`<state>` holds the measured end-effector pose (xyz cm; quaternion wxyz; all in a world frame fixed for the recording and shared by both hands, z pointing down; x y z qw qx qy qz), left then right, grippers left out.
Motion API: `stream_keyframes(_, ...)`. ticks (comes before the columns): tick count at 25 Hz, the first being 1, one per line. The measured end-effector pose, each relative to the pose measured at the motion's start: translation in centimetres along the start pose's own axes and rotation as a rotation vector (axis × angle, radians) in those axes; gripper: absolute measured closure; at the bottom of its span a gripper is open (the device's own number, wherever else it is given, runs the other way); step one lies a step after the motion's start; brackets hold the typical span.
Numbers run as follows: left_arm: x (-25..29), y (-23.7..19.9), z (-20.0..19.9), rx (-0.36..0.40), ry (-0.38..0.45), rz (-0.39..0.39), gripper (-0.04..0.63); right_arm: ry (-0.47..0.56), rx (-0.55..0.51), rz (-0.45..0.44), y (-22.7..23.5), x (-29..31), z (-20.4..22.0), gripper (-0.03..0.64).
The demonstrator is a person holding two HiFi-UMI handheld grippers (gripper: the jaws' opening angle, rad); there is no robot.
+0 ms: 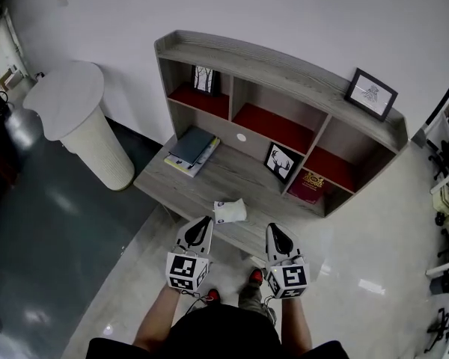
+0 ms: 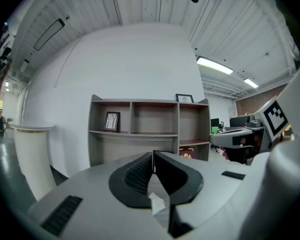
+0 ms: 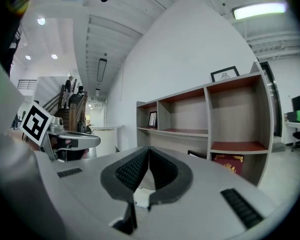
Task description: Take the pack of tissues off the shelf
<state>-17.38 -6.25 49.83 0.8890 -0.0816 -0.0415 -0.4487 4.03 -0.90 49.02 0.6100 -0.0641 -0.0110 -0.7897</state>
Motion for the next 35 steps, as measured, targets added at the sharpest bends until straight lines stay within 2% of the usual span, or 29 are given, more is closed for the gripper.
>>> stream_keyframes(12,-2.1,0.3,-0.5,0.011,0.014,0.054,0.583,0.021,0.001,0.047,-2.6,-2.2,-0.1,0.589)
stream_keyframes(35,-2.7,0.3,-0.3,0.014,0.012,0.065,0.583,0.02,0.003,0.052,-3.3,-2.6,-0.2,0.589)
Point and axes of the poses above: the fingertips, and each gripper's own axes: x forward along the fingers, y to its right, z out of its underside, the point moved 6 cm from there along -x, backward along the fingers, and after that the axes turned 4 degrees about -x, right-handed, at the moved point
